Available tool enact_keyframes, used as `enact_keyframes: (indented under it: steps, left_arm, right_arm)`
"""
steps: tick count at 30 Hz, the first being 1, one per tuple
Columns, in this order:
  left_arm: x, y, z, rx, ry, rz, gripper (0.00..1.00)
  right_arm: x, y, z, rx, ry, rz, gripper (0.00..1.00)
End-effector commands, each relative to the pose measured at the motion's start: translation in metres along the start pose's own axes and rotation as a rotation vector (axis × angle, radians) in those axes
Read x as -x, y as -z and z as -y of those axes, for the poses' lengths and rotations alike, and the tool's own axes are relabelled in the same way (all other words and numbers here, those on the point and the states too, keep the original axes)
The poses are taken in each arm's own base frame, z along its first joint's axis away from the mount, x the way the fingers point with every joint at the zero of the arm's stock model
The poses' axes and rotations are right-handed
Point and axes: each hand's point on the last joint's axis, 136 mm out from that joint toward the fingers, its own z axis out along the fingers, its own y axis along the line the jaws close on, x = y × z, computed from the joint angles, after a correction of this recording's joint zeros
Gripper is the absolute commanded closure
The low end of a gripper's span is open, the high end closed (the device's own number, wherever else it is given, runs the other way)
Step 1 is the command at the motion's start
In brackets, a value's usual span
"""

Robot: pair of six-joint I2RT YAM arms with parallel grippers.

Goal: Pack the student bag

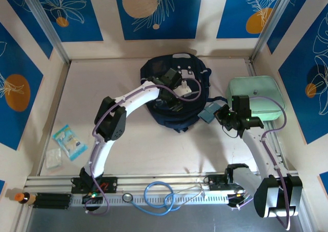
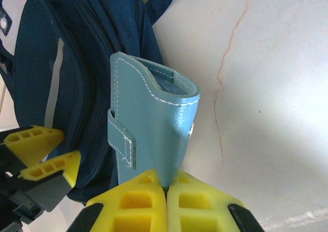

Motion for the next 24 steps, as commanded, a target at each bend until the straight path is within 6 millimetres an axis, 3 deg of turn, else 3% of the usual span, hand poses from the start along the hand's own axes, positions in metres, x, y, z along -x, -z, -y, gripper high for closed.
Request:
enact_keyframes:
  steps: [1,6,13,19,24]
  left_arm:
    - [0.006,0.009,-0.008,0.042,0.007,0.000,0.64]
    - [0.026,0.037,-0.016,0.042,0.081,0.102,0.82]
    - [0.050,0.081,-0.011,-0.056,0.146,0.268,0.90]
    - [0.062,0.099,-0.016,-0.091,0.201,0.347,0.99]
    - [0.079,0.112,-0.018,-0.095,0.225,0.417,1.00]
  right_arm:
    - [0.004,0.006,-0.013,0.050,-0.004,0.005,0.97]
    - [0.003,0.006,-0.020,0.086,0.015,-0.005,0.97]
    - [-0.011,-0.001,-0.056,0.254,0.096,-0.111,0.97]
    - [-0.033,-0.020,-0.085,0.313,0.134,-0.199,0.97]
    - [-0.023,-0.043,-0.103,0.293,0.073,-0.169,0.97]
